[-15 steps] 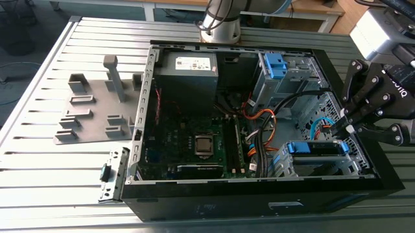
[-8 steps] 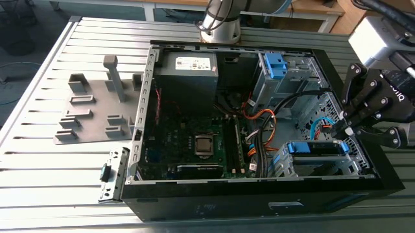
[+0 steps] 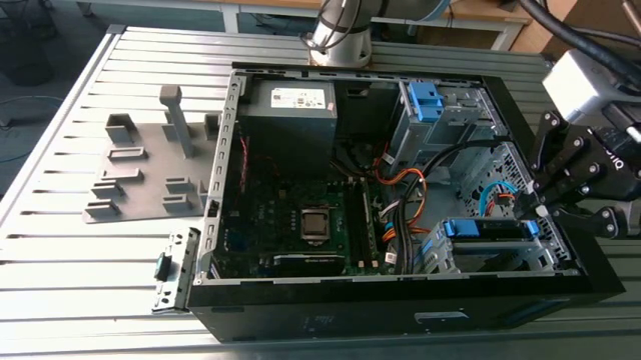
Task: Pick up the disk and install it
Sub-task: 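Insert the disk into the insertion slot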
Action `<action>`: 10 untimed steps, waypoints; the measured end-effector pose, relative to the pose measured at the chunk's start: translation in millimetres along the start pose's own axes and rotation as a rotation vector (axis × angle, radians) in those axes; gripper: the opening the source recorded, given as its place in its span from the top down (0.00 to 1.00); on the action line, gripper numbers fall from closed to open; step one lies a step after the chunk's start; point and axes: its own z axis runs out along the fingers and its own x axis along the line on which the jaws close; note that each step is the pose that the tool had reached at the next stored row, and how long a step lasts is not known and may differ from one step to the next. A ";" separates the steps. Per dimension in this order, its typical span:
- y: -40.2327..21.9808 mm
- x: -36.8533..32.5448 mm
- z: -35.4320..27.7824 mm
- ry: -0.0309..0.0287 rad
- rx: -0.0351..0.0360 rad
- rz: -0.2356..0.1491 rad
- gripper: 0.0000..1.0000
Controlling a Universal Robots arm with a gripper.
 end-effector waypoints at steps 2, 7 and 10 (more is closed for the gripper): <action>-4.1 0.1 3.2 0.0000 -0.0004 0.000 0.89; -11.3 0.2 6.8 0.0001 -0.0006 0.000 0.89; -12.9 0.0 7.1 0.0000 -0.0006 0.000 0.89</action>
